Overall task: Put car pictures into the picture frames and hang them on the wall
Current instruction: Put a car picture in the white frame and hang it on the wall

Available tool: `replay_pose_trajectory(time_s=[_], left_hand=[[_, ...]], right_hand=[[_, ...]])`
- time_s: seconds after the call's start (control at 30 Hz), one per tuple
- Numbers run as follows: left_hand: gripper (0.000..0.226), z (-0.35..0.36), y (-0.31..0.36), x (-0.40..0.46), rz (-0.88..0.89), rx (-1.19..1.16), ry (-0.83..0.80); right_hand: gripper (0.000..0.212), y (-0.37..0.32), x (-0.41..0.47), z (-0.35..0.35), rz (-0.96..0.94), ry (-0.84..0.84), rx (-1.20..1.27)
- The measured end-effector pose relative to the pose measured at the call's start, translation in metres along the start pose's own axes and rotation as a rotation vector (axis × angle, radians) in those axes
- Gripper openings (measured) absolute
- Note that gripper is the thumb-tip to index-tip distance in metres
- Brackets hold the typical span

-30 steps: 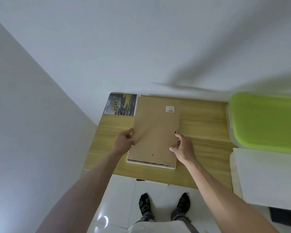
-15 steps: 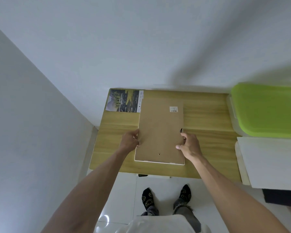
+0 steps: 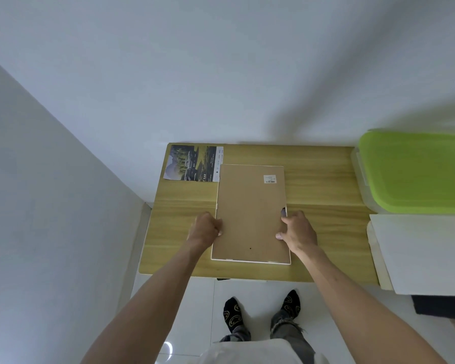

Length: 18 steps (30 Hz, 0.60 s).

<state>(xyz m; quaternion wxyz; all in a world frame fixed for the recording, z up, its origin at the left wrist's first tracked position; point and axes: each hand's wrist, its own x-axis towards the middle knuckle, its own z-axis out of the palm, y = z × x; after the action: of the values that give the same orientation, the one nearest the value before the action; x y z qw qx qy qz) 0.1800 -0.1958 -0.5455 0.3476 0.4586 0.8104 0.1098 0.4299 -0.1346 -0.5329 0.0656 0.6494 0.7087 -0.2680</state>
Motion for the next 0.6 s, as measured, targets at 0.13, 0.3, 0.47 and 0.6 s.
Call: replay_pose_trajectory(time_s=[0.13, 0.3, 0.47, 0.6], left_hand=[[0.030, -0.011, 0.019, 0.002, 0.185, 0.364, -0.048], [0.079, -0.017, 0.043, 0.014, 0.235, 0.552, -0.132], [0.105, -0.023, 0.039, 0.030, 0.248, 0.580, -0.293], [0.094, -0.030, 0.044, 0.038, 0.287, 0.694, -0.321]], right_hand=[[0.075, -0.008, 0.005, -0.008, -0.124, 0.046, -0.268], [0.099, -0.003, 0.024, -0.014, -0.294, -0.151, -0.383], [0.097, 0.008, 0.040, -0.019, -0.414, -0.277, -0.447], [0.113, 0.003, 0.047, -0.022, -0.467, -0.194, -0.537]])
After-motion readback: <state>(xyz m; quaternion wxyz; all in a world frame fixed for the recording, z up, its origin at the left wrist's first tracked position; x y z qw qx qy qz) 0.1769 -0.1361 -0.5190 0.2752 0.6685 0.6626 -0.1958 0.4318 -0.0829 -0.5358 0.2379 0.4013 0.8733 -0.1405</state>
